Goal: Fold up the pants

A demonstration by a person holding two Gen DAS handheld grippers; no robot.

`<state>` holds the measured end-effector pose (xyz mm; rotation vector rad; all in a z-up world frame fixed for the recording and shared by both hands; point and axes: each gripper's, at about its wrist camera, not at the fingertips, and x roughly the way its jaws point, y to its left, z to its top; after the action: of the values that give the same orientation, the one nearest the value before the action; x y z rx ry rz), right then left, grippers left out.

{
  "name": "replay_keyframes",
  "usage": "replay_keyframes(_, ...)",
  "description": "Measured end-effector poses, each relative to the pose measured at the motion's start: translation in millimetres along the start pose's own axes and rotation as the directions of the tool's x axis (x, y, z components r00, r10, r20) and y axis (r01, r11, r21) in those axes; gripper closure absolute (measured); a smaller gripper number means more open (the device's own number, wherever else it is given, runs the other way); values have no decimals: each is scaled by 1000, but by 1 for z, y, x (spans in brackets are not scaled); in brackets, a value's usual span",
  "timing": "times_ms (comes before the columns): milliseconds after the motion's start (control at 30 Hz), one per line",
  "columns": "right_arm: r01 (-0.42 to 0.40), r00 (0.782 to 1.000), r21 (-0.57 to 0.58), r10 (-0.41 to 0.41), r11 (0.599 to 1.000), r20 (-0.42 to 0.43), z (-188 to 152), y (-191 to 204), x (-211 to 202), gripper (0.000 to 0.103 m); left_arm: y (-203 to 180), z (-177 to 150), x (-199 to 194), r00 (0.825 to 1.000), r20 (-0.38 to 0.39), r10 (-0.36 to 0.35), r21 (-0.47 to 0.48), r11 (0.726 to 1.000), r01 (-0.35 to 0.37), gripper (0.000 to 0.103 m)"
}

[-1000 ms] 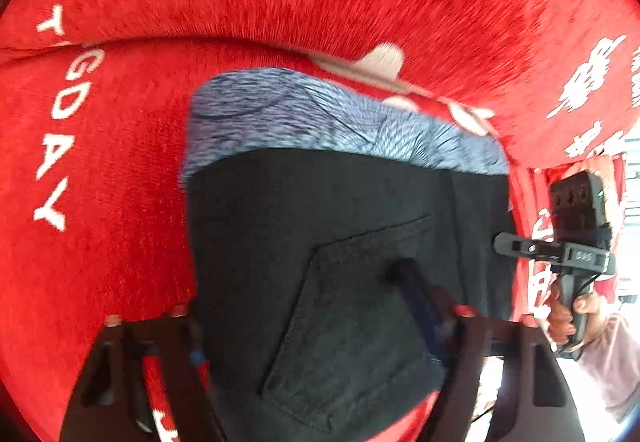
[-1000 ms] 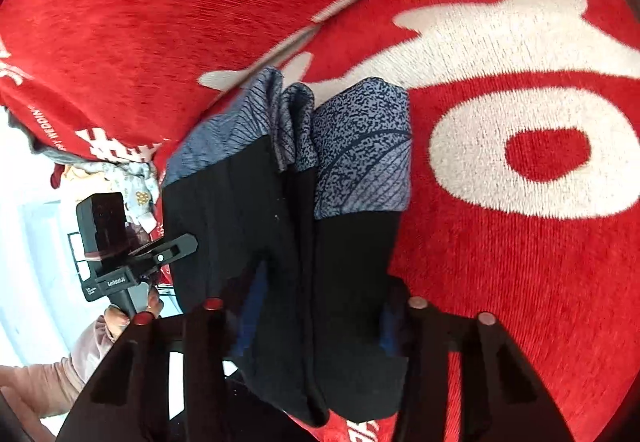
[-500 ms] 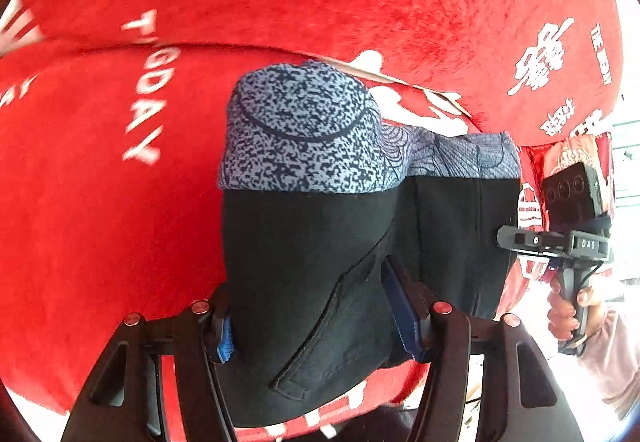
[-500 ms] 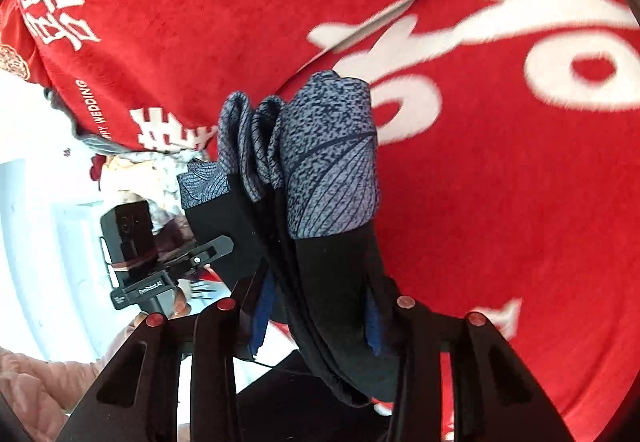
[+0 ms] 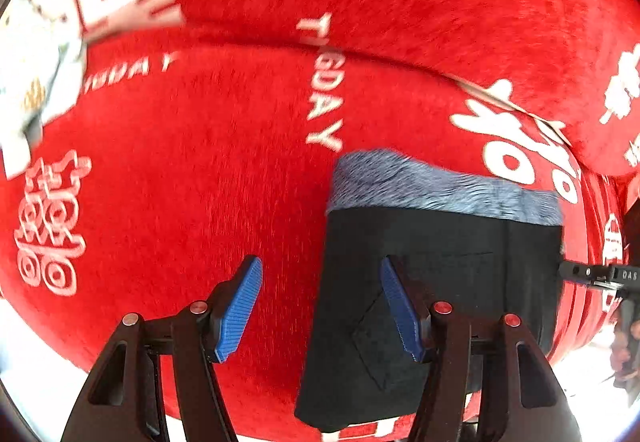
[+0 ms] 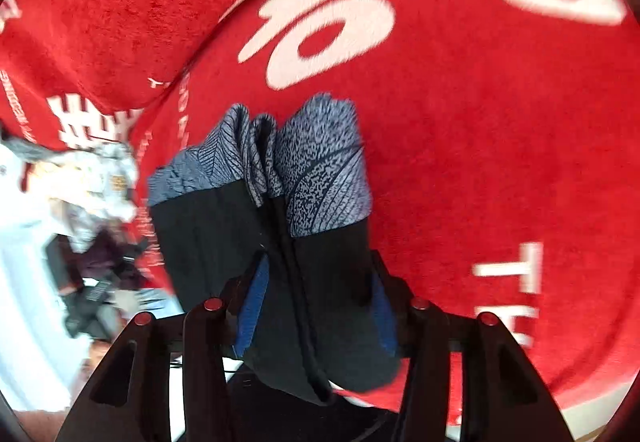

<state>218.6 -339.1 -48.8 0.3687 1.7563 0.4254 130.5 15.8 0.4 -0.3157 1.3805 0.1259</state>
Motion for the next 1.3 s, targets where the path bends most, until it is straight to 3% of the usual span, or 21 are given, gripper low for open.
replay_keyframes(67, 51, 997, -33, -49, 998, 58, -4, 8, -18, 77, -12, 0, -5, 1000, 5, -12, 47, 999, 12, 38)
replay_keyframes(100, 52, 996, -47, -48, 998, 80, -7, 14, -24, 80, -22, -1, -6, 1000, 3, -16, 67, 998, 16, 33)
replay_keyframes(167, 34, 993, -84, -24, 996, 112, -14, 30, -32, 81, -41, -3, 1, 1000, -5, -9, 102, 995, 10, 22)
replay_keyframes(300, 76, 994, -157, -63, 985, 84, -20, 59, -6, 81, -67, -15, 23, 998, -50, 36, 139, 990, -29, 21)
replay_keyframes(367, 107, 992, -171, -93, 979, 87, -19, 64, 7, 81, -71, -20, 33, 997, -37, 73, 125, 990, -68, 17)
replay_keyframes(400, 119, 990, -168, -104, 979, 94, -16, 64, 14, 81, -71, -21, 37, 995, -31, 91, 122, 989, -87, 4)
replay_keyframes(433, 128, 989, -167, -112, 978, 99, -13, 63, 17, 81, -70, -22, 43, 994, -31, 106, 113, 988, -102, 0)
replay_keyframes(633, 227, 968, -196, -198, 954, 157, 5, 62, 28, 85, -59, -15, 57, 995, -68, 75, 60, 996, -71, 0)
replay_keyframes(733, 248, 963, -181, -222, 952, 154, 10, 59, 24, 69, -60, -17, 50, 994, -71, 80, 64, 995, -75, 0)
replay_keyframes(833, 222, 970, -156, -201, 963, 140, 8, 55, 15, 64, -61, -22, 36, 995, -56, 86, 72, 994, -82, 0)
replay_keyframes(933, 230, 968, -137, -212, 963, 133, -4, 51, 7, 47, -63, -26, 27, 991, -48, 123, 95, 988, -118, 0)
replay_keyframes(1300, 265, 963, -93, -258, 960, 76, -60, 50, -13, 25, -75, -38, -2, 983, -78, 168, 153, 976, -155, 0)
